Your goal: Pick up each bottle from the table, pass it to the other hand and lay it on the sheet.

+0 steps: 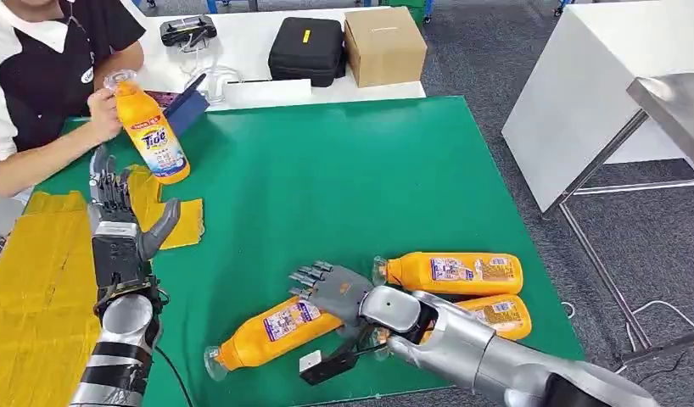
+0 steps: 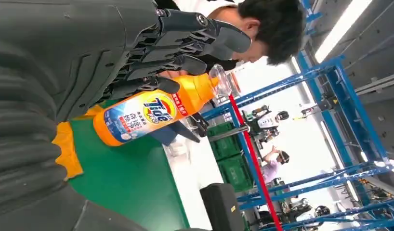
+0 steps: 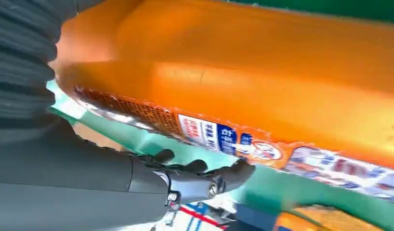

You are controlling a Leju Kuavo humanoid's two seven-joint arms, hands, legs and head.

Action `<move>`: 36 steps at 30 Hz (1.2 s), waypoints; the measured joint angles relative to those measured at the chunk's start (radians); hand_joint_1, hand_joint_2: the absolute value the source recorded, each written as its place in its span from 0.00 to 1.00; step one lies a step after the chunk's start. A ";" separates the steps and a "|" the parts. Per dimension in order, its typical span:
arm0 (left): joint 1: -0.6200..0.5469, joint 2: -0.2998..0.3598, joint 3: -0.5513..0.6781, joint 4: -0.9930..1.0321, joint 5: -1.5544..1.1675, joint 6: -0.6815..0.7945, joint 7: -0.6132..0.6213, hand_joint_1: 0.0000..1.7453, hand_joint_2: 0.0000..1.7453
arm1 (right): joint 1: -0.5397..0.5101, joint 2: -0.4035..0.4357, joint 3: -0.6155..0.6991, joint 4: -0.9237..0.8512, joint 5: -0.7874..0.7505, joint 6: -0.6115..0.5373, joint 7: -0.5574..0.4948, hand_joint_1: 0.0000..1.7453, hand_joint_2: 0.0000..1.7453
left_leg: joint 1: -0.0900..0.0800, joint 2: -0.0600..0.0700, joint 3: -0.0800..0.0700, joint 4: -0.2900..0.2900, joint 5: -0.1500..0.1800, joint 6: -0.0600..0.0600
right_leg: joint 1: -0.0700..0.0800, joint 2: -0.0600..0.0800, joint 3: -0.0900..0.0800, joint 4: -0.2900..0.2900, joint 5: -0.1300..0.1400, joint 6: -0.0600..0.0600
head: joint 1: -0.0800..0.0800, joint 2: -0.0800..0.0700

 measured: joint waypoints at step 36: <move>0.033 -0.009 -0.026 -0.040 -0.007 -0.016 0.024 0.00 1.00 | -0.010 0.190 -0.177 0.342 0.034 0.013 0.008 1.00 1.00 | 0.000 0.001 0.008 0.000 0.000 0.000 | 0.000 0.001 0.006 0.000 0.000 0.000 | 0.000 0.000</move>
